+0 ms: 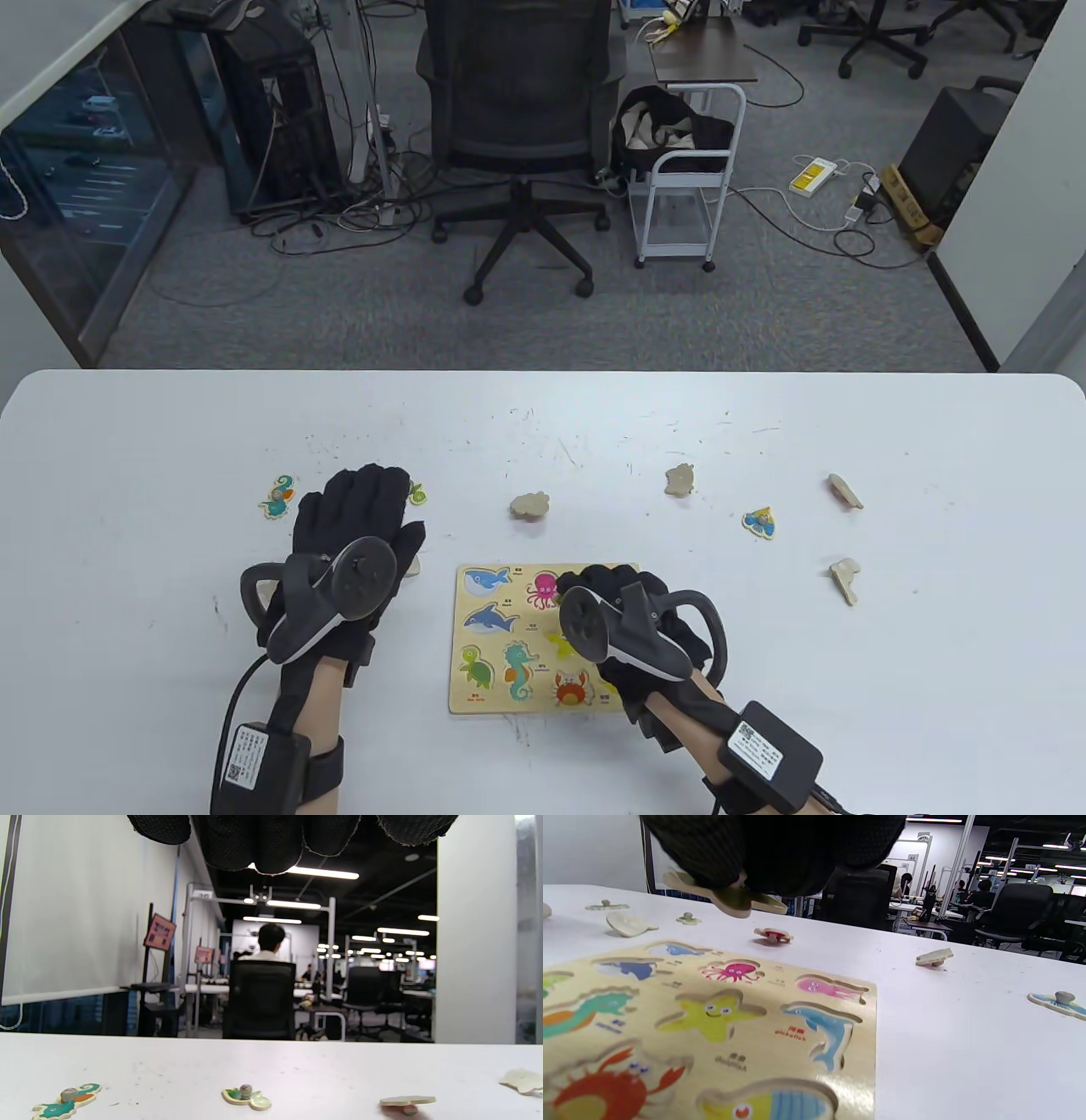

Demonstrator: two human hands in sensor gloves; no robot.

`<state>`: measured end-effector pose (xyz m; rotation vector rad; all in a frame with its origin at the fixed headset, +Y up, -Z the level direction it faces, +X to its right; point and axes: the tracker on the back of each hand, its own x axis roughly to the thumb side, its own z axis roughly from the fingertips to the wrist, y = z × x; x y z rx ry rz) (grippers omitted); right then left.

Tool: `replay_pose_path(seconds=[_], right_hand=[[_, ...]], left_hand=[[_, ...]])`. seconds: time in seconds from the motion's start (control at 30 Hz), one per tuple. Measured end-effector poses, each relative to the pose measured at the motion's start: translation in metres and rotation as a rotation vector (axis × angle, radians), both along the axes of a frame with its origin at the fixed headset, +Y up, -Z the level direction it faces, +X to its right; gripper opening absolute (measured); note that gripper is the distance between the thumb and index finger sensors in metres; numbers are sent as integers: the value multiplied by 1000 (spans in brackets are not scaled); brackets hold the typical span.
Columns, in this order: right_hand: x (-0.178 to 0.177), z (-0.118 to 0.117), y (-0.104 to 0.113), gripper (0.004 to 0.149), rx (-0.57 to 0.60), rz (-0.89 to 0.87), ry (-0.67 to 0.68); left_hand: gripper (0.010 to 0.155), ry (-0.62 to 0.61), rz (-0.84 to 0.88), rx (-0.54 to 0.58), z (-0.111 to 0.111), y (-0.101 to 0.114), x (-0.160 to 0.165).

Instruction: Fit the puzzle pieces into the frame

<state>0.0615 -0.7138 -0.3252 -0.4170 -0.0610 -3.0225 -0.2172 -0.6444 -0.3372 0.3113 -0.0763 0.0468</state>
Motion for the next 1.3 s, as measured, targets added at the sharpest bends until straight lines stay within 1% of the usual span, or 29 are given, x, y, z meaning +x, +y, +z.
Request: replay_pose_path(seconds=[0.1, 0.27, 0.43, 0.9, 1.3], right_hand=[[-5, -1, -13, 44, -26, 40, 15], [-13, -1, -28, 44, -42, 106, 32], [-18, -1, -36, 44, -53, 137, 44], [-25, -3, -48, 43, -67, 205, 50], [-26, 0, -43, 44, -50, 225, 46]], left_hand=[[69, -2, 2, -6, 0, 0, 0], [69, -8, 2, -13, 0, 0, 1], [69, -15, 2, -21, -1, 0, 2], [68, -27, -1, -49, -1, -1, 5], [68, -35, 11, -65, -2, -2, 6]])
